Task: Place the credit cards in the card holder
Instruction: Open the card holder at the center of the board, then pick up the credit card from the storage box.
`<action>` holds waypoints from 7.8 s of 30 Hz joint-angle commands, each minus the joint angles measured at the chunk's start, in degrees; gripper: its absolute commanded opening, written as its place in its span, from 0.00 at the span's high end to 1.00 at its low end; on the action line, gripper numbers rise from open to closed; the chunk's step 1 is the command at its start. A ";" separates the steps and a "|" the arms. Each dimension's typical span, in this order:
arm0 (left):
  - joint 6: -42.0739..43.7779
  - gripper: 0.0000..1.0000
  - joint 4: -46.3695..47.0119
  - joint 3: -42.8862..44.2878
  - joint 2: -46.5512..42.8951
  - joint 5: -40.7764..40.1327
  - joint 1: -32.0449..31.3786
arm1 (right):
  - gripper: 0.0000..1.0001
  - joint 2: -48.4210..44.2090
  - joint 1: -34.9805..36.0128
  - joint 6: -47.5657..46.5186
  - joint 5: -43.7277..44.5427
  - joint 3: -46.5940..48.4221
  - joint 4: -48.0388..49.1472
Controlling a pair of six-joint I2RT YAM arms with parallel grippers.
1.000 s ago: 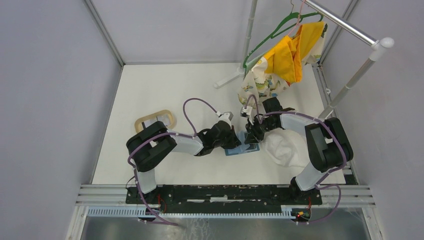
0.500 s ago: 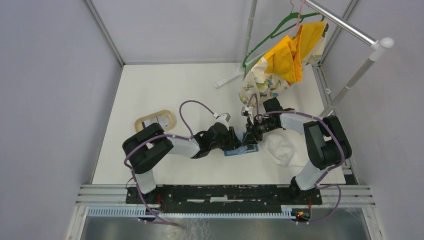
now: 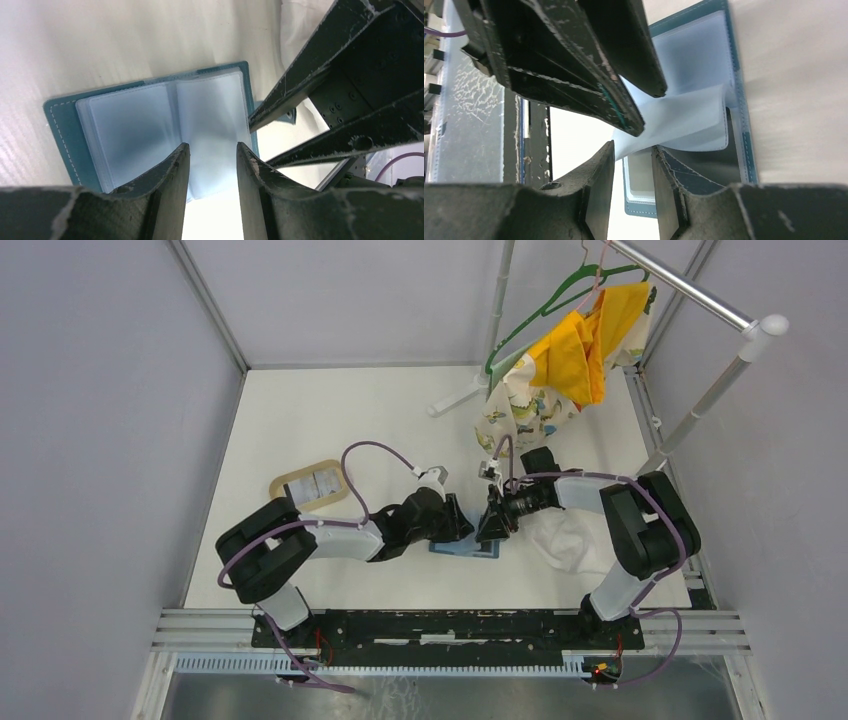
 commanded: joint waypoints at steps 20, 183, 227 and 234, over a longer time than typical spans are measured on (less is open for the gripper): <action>3.70 0.53 -26.02 -0.33 -14.24 -24.30 0.16 | 0.53 -0.37 11.71 21.76 11.05 0.21 26.91; 6.06 0.33 -18.13 11.69 3.05 8.09 24.96 | 0.64 -15.54 11.70 -25.07 23.16 5.25 -5.84; 3.12 0.56 -10.47 9.35 3.19 13.78 20.66 | 0.64 -15.61 11.71 -25.33 23.25 5.39 -6.10; 5.18 0.57 -13.46 10.65 4.67 11.52 19.96 | 0.64 -15.51 11.69 -25.42 23.16 5.39 -6.08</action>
